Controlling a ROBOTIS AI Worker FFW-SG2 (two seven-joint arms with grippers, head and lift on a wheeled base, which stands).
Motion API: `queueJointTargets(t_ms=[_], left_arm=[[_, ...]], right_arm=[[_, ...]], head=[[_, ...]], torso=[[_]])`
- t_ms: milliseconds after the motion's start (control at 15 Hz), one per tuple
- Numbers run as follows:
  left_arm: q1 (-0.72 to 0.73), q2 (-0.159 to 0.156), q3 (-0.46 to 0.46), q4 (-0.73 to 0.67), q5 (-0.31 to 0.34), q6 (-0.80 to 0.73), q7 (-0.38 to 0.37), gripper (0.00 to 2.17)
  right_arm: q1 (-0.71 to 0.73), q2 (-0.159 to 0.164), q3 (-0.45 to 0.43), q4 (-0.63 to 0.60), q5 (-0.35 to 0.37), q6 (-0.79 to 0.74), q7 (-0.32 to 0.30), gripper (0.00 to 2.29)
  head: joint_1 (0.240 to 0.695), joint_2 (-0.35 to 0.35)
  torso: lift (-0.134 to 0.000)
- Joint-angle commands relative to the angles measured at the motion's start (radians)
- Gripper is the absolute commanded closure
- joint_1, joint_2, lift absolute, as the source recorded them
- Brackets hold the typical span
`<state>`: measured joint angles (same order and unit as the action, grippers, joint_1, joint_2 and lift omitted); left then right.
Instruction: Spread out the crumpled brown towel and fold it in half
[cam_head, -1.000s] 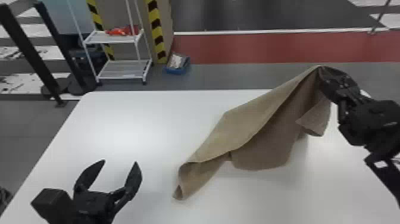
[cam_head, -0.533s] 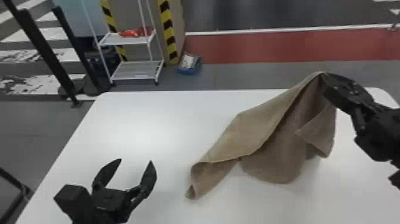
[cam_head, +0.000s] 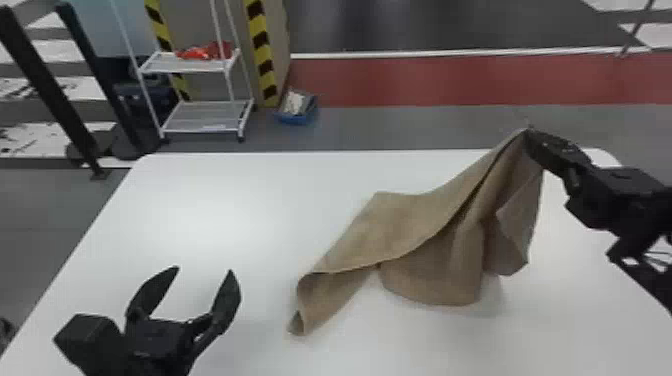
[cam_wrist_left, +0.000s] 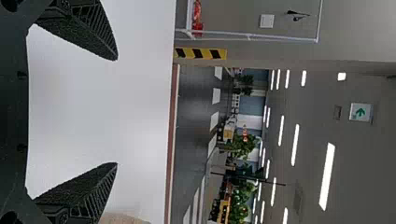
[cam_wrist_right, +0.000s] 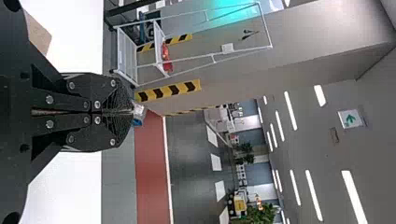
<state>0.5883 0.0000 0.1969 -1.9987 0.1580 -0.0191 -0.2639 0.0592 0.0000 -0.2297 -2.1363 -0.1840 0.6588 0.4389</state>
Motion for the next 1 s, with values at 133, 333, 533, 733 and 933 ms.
queueJointTargets(t_ms=[133, 333, 533, 733, 933], left_arm=[[-0.001, -0.003, 0.001, 0.0, 0.0, 0.0, 0.0, 0.07], [-0.001, -0.003, 0.002, 0.008, 0.0, 0.0, 0.0, 0.07], [-0.002, -0.003, 0.006, 0.012, 0.002, 0.0, 0.0, 0.07], [-0.001, -0.003, 0.009, 0.015, 0.003, 0.0, 0.0, 0.07], [-0.004, -0.003, 0.01, 0.018, 0.011, 0.0, 0.0, 0.07]], right_arm=[[-0.173, -0.009, -0.005, 0.279, -0.048, -0.119, 0.06, 1.76], [-0.271, -0.032, 0.053, 0.47, 0.032, -0.135, 0.069, 1.61], [-0.354, -0.034, 0.098, 0.677, 0.092, -0.248, 0.073, 0.66], [-0.341, -0.032, 0.105, 0.688, 0.118, -0.254, 0.11, 0.0], [-0.269, -0.035, 0.096, 0.582, 0.135, -0.239, 0.132, 0.06]], head=[[0.695, 0.057], [0.695, 0.06], [0.695, 0.073], [0.695, 0.088], [0.695, 0.102]], torso=[[-0.124], [-0.124], [-0.124], [-0.124], [-0.124]])
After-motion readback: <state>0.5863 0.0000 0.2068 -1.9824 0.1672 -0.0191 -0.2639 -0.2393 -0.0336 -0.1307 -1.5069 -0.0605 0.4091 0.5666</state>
